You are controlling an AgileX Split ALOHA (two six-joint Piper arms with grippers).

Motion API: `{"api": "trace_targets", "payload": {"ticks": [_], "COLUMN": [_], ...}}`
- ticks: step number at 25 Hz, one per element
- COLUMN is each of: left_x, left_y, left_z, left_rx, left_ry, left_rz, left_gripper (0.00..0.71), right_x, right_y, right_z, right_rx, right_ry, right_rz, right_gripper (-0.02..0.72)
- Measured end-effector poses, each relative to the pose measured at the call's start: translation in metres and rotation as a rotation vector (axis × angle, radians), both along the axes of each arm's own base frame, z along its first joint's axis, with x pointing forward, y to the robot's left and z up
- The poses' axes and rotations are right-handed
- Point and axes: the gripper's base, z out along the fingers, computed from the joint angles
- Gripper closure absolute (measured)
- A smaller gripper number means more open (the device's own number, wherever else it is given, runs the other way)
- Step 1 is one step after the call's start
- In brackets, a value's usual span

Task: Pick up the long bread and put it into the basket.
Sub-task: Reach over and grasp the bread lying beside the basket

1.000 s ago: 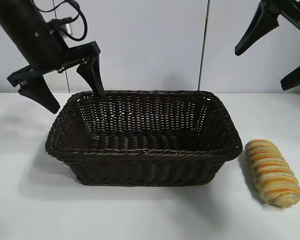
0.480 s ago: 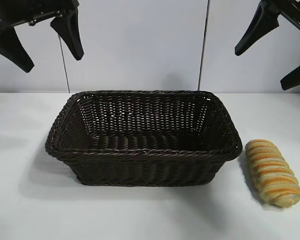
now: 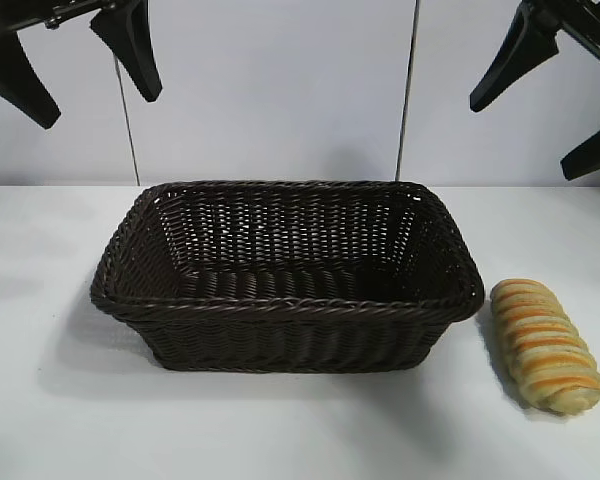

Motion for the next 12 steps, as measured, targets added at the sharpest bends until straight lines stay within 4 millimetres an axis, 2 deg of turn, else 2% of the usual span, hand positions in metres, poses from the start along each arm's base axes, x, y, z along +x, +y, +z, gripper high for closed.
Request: {"api": "trace_targets", "payload": {"ticks": [6,9,12], "left_x": [-0.008,-0.017,-0.025], "left_y": [0.004,0.013,0.033], "left_z": [0.004,0.021,0.041], "left_rx": [0.050,0.096,0.110], "left_ry": [0.034,-0.017,-0.069], "left_rz": [-0.042,-0.048,-0.002], "left_gripper": [0.023,0.023,0.023], "right_x": [0.000,0.000,0.000], "right_y": [0.000,0.000,0.000], "right_z": [0.000,0.000,0.000], "right_rx": [-0.001,-0.001,-0.001], "right_ry": [0.001,0.001,0.001], "right_rz": [0.004,0.004,0.005], "right_gripper": [0.008,0.008,0.008]}}
